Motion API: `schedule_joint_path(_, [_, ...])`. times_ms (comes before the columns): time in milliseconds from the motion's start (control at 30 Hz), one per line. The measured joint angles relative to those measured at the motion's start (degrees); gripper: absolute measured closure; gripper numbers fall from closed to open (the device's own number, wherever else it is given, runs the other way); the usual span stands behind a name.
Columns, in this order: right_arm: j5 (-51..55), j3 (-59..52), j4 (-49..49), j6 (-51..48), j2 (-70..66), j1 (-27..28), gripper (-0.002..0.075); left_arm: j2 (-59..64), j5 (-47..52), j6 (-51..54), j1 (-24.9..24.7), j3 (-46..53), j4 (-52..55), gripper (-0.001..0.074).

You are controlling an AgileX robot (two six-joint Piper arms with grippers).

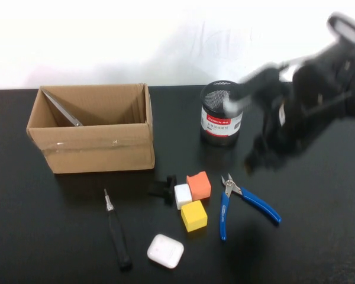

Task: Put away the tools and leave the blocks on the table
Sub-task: Pick up the pliers from the table

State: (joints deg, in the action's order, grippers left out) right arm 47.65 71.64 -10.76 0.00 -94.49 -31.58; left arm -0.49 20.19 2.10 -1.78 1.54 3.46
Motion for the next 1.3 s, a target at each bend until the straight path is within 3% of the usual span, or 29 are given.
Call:
schedule_joint_path(267, [-11.5,-11.0,-1.8,-0.8,-0.2,0.0,0.0542,0.0,0.0,0.0,0.0,0.0,0.0,0.0735])
schedule_joint_path(600, [-10.2,-11.0,-0.1,-7.1,-5.7,-0.7,0.0537,0.0,0.0,0.0,0.0,0.0,0.0,0.0735])
schedule_joint_path(833, [-10.5,-9.2,-1.2,-7.2,-5.6,-1.1,0.0396,0.0,0.0,0.0,0.0,0.0,0.0,0.0735])
schedule_joint_path(1300, [-16.1,-8.1,-2.8,-5.0,-9.8,-1.1,0.0396,0.0,0.0,0.0,0.0,0.0,0.0,0.0735])
